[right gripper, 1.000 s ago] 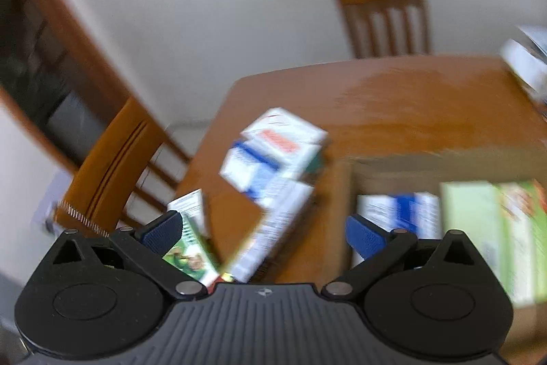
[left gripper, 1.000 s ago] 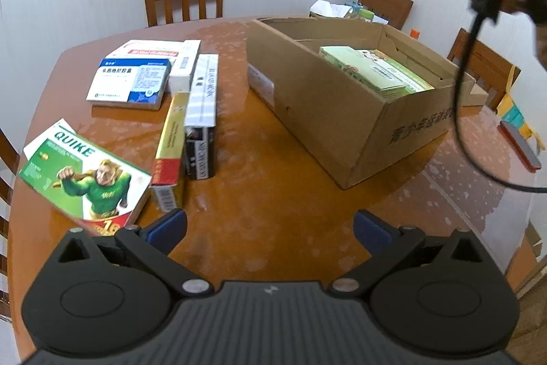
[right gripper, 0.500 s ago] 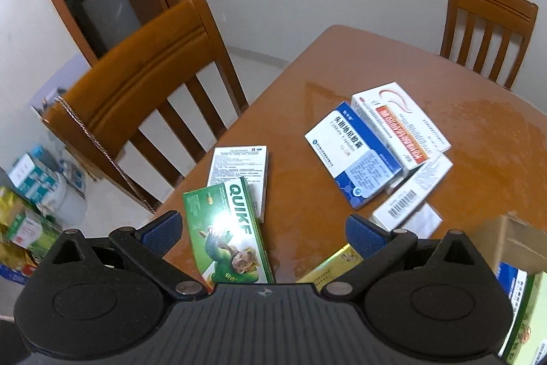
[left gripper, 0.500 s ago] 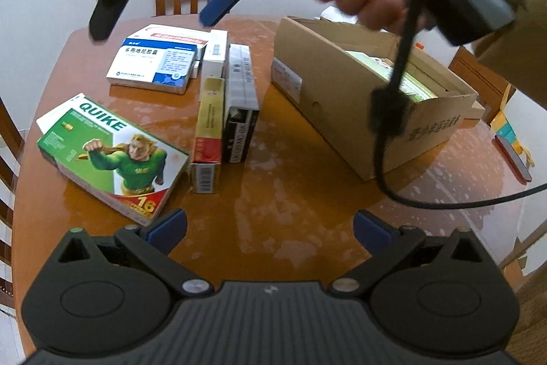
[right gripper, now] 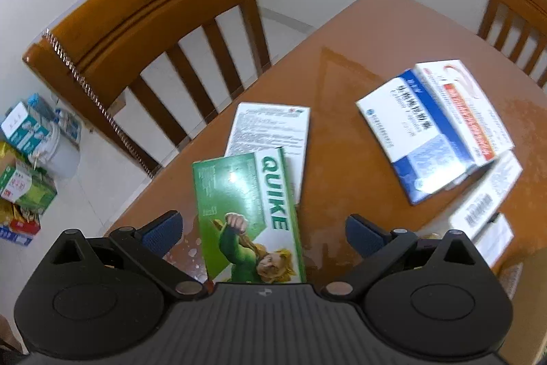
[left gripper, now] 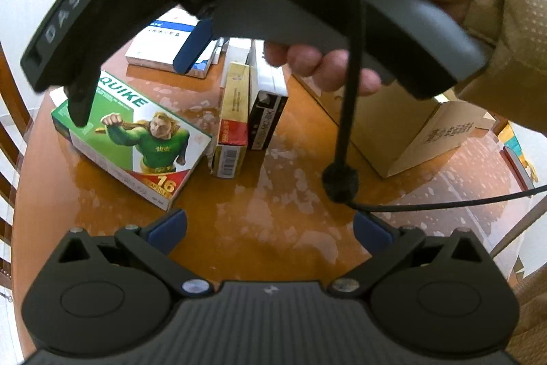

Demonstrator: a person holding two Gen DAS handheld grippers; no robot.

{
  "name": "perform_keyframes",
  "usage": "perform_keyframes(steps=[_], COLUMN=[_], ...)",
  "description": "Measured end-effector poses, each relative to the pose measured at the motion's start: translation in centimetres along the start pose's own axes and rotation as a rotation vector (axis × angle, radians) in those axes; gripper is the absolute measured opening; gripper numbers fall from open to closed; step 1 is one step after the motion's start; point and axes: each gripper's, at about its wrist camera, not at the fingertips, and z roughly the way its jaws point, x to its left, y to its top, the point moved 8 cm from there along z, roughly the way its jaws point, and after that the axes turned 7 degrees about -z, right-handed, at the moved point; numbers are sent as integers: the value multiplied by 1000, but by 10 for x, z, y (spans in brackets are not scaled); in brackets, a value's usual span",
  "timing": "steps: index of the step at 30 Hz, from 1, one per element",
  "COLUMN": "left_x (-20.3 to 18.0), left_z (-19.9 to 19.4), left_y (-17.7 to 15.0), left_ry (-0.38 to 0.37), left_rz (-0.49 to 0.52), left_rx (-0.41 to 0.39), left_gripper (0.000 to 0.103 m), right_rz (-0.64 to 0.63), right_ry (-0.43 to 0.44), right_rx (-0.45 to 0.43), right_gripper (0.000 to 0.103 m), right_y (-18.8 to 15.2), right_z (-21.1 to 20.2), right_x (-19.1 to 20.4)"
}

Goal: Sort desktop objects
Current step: 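Move the open right gripper over the medicine boxes on the table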

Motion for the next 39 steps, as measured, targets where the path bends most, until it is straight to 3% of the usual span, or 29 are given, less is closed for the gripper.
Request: perform_keyframes(steps=[13,27,39], left_x=[10,16,20], left_z=[1,3,-1], left_y=[-2,-4,-2], left_ry=[13,11,-13], left_rz=[-50,-65,-88], left_rx=[-11,-20,-41], left_gripper=[103,103,103], right_rz=[-87,22,30], right_ry=[-47,-81,-68], right_rx=[73,76,59], right_gripper=[103,103,103], right_y=[-8,-9,-11], right_z=[29,25,21], right_x=[8,-9,0])
